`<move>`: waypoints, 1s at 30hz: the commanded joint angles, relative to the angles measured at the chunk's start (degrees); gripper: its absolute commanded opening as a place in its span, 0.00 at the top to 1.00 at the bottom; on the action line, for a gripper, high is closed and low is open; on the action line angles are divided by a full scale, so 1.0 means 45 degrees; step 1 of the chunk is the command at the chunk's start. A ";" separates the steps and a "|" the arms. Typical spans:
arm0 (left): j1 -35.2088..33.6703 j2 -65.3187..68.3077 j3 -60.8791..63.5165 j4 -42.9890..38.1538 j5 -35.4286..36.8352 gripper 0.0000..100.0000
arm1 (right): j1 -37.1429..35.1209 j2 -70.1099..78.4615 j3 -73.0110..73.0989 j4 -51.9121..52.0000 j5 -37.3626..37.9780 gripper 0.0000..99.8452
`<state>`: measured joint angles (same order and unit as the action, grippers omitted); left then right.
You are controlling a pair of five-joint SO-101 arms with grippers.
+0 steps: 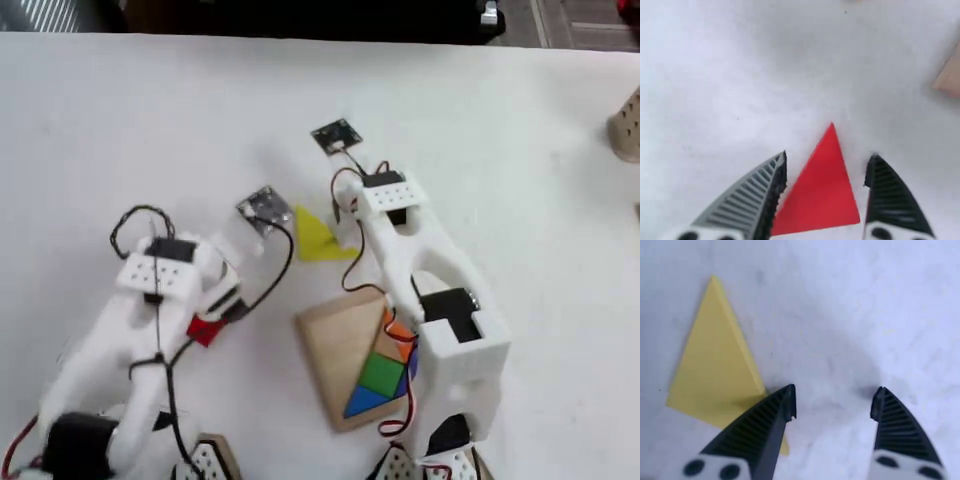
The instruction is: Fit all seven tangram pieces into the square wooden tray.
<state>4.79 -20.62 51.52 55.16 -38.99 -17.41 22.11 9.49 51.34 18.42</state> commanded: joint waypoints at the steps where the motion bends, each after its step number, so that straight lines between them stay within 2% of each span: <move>1: -0.0088 -0.2374 0.0645 0.0801 -0.2813 0.73 | 0.0068 -0.0088 -0.0586 -0.0205 0.0195 0.76; 5: -0.0147 -0.3018 0.1465 0.1543 -0.5939 0.73 | 0.0068 -0.0088 -0.0586 -0.0205 0.0215 0.76; 9: -0.0440 -0.3018 0.1758 0.1543 -0.7853 0.73 | 0.0049 -0.0088 -0.0586 -0.0205 0.0215 0.76; 18: -0.1201 -0.2999 0.1915 0.0684 -0.7932 0.73 | 0.0049 -0.0088 -0.0586 -0.0225 0.0215 0.76; 24: -0.1299 -0.1944 0.2755 -0.1289 -0.7932 0.73 | 0.0049 -0.0088 -0.0586 -0.0225 0.0215 0.76; 30: -0.1514 -0.1065 0.2071 -0.0977 -0.7287 0.72 | 0.0029 -0.0088 -0.0586 -0.0225 0.0215 0.76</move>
<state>-1.45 -26.42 63.91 50.51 -73.63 -17.41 22.11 9.49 51.34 18.59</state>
